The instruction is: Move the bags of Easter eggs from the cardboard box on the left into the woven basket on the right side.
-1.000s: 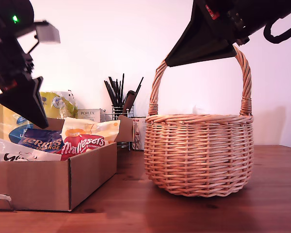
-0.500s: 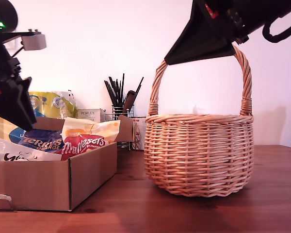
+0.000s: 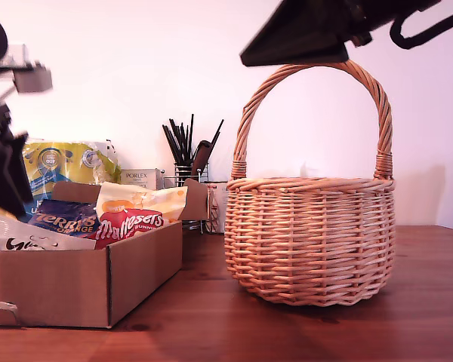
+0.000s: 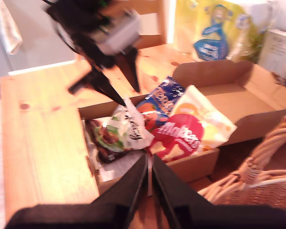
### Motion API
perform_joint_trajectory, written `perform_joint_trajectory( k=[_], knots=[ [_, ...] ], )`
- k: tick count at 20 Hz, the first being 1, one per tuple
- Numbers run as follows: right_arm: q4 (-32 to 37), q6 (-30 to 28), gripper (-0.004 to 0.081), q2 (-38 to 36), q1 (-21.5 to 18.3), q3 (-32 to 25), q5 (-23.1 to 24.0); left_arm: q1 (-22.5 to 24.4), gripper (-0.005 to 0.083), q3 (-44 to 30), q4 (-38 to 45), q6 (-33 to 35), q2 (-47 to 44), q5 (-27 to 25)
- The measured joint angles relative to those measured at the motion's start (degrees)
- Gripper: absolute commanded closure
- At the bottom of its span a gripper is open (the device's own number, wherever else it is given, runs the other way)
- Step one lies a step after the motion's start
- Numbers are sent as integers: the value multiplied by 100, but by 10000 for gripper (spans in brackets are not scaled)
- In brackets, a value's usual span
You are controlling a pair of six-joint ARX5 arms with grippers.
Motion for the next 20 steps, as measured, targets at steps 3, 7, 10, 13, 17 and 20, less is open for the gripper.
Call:
perform_joint_trajectory(
  k=[3,7,10,13,17,20],
  knots=[
    [-7,17,783,2,94,0,-17,0,339,0,85,28,210,-11],
    [-46,17,783,81,210,0,-20,0,473,0,85,111,319,-116],
    [-50,17,783,98,210,0,-20,0,616,-2,-101,111,542,-133],
    [-50,35,783,98,210,0,-42,0,795,-2,-118,111,562,-184],
    [-35,35,783,275,380,4,-66,-2,795,81,-424,46,562,-199],
    [-79,35,783,793,479,131,-85,-7,795,234,-833,-31,562,-203]
  ],
)
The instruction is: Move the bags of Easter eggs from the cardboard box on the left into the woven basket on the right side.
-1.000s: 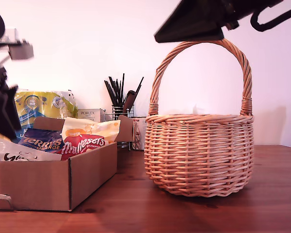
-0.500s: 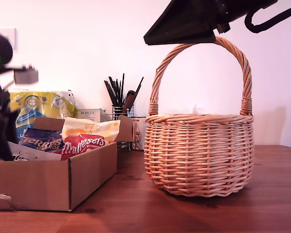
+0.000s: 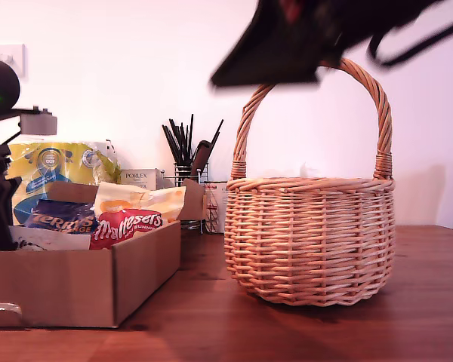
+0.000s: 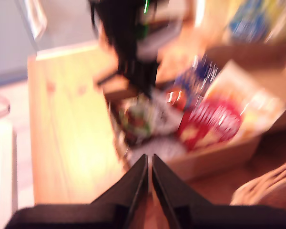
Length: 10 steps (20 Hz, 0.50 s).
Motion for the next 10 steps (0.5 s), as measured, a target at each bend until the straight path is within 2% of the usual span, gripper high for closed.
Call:
perform_joint_trajectory(
  k=[2,5,10],
  knots=[
    [-24,-35,778,337,44,317,-79,0,795,28,-149,-4,0,0],
    [-13,-74,700,780,111,1073,-197,-70,795,258,-516,-146,2,48],
    [-542,-85,568,1814,142,2168,-671,-232,795,855,-1123,-348,2,205]
  ],
)
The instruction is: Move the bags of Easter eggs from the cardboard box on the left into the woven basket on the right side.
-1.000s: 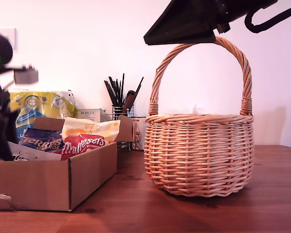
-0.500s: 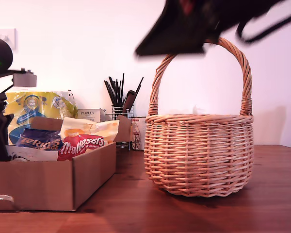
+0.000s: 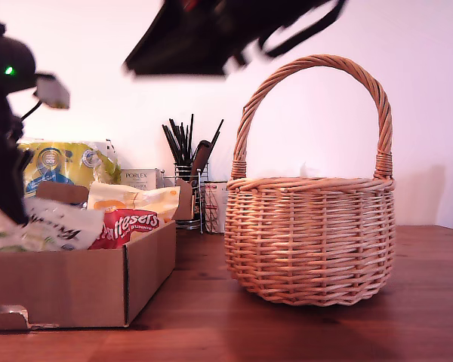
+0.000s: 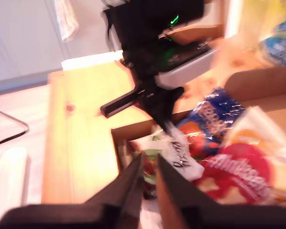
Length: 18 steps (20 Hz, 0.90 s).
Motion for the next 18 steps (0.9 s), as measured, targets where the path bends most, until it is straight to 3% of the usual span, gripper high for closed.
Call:
perform_joint_trajectory(
  k=[6,8,18],
  knots=[
    [-334,-555,436,1134,129,785,4,-90,795,81,-479,-372,0,151],
    [-343,-599,432,1327,229,990,111,-192,795,92,-577,-553,0,166],
    [-415,-1145,392,1506,339,1071,245,-295,795,96,-804,-761,0,201]
  ],
)
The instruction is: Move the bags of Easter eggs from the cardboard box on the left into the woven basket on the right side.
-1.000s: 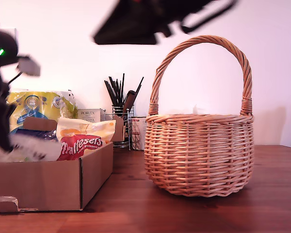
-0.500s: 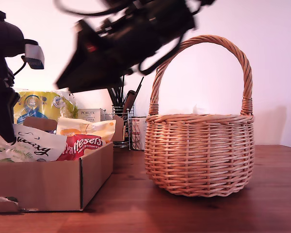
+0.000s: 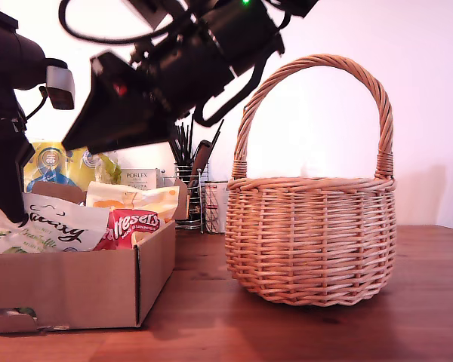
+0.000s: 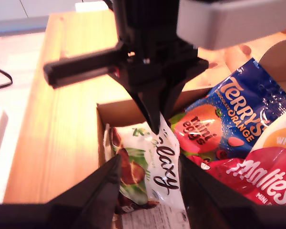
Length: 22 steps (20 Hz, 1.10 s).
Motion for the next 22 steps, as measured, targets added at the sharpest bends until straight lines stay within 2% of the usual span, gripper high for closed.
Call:
perform_joint_trajectory(
  k=[3,10,16,22],
  knots=[
    [-2,-232,391,13,-2,2,57,0,795,0,-20,-103,0,0],
    [-39,-249,362,13,-2,2,50,-179,795,389,-111,-109,0,2],
    [-92,-225,361,37,-2,2,85,-398,795,417,-216,-109,0,2],
    [96,-225,358,562,90,24,315,-413,795,417,-205,-247,0,2]
  ],
)
